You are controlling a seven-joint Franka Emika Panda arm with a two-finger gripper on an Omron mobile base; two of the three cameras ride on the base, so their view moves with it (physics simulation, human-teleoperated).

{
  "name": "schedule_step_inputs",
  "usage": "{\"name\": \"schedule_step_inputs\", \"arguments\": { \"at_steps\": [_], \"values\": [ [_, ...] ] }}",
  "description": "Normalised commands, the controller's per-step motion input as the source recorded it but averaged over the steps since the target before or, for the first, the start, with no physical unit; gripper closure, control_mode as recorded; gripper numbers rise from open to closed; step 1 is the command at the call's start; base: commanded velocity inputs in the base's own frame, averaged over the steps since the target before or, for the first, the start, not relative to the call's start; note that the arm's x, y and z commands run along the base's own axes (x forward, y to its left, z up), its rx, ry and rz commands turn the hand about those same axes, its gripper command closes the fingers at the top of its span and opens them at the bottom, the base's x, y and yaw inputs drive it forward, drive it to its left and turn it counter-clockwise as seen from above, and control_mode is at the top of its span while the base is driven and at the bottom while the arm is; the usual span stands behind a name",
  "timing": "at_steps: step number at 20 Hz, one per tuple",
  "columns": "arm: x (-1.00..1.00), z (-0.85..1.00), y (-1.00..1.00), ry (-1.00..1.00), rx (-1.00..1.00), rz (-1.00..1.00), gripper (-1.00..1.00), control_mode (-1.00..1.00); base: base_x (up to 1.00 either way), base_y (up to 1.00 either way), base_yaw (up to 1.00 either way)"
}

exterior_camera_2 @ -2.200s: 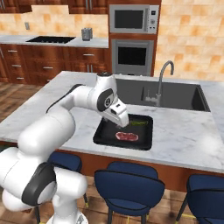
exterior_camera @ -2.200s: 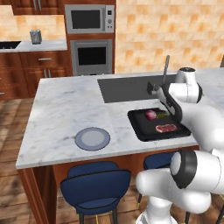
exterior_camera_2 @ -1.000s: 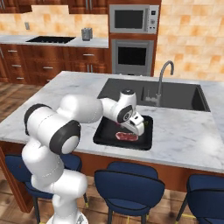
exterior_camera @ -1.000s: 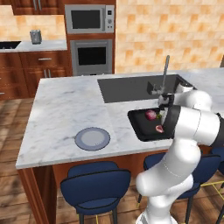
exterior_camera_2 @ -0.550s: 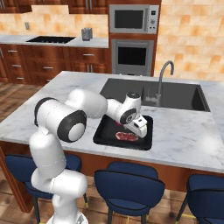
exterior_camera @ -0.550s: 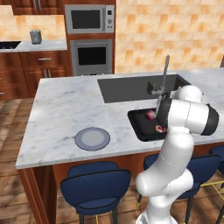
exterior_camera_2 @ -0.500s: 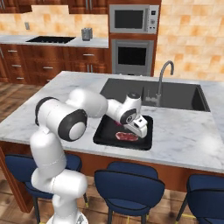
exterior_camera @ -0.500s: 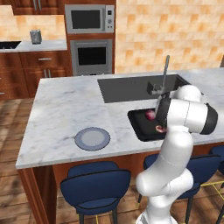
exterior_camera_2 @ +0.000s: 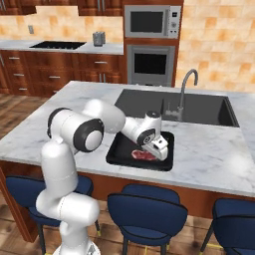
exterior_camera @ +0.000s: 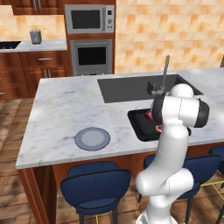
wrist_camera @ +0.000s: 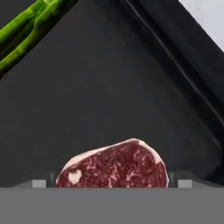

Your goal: Create a steak meal by picking up the steak and asparagus from the tray and placing them on the plate. Leave the pomegranate on the tray.

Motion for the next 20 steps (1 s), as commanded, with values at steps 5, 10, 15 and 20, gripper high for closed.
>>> {"name": "schedule_step_inputs", "arguments": {
  "at_steps": [5, 10, 15, 20],
  "values": [
    [0.18, -0.35, -0.02, 0.00, 0.00, 0.00, -1.00, -1.00, 0.00, 0.00, 0.00],
    [0.33, -0.24, 0.00, 0.00, 0.01, 0.00, -1.00, -1.00, 0.00, 0.00, 0.00],
    [0.26, -0.35, 0.00, 0.00, 0.00, 0.00, 1.00, -1.00, 0.00, 0.00, 0.00],
    [0.27, -0.21, 0.00, -0.02, 0.00, 0.00, 1.00, -1.00, 0.00, 0.00, 0.00]
  ]
}}
